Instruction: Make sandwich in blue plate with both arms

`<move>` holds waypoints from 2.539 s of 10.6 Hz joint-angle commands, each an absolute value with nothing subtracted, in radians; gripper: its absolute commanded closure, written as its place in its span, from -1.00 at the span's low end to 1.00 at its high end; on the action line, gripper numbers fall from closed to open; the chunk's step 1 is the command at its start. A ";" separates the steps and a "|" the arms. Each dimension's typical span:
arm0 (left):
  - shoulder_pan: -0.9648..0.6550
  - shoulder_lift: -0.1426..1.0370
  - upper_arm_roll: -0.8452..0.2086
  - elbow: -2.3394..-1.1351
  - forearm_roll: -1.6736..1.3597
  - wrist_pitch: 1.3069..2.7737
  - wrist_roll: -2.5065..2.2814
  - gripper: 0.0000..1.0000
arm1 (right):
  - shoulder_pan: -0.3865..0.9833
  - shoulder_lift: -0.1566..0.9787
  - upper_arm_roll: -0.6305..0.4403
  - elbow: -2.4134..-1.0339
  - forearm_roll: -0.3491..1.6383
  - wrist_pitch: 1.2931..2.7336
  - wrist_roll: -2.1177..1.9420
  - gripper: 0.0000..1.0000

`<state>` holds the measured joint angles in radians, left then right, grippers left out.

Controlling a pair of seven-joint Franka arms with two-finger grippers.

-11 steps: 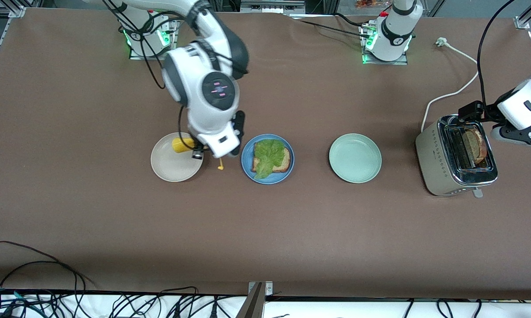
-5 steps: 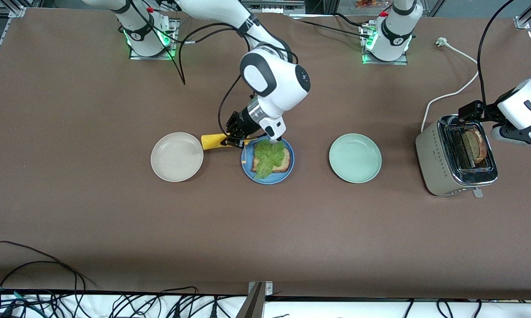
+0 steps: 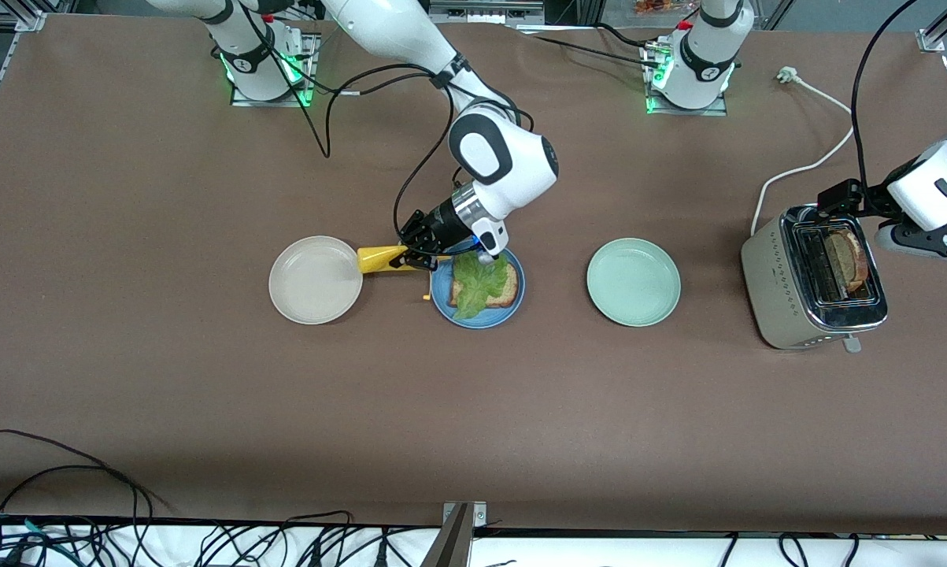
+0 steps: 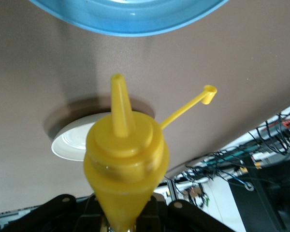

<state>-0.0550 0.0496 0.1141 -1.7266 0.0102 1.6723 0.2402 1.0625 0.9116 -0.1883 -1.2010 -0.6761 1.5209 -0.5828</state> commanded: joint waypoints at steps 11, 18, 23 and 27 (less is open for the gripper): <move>-0.055 0.038 0.114 -1.726 0.002 1.661 0.250 -1.00 | 1.117 0.901 -0.222 -1.149 -0.697 1.331 -0.416 0.76; -0.048 0.046 0.118 -1.724 0.003 1.674 0.259 -1.00 | 0.878 0.727 -0.222 -1.150 -0.263 1.403 -0.500 0.77; -0.043 0.057 0.127 -1.726 0.003 1.703 0.268 -1.00 | 0.603 0.681 -0.224 -1.149 0.107 1.468 -0.881 0.76; -0.041 0.081 0.169 -1.726 0.005 1.746 0.317 -1.00 | 0.404 0.681 -0.216 -1.152 0.406 1.456 -1.285 0.76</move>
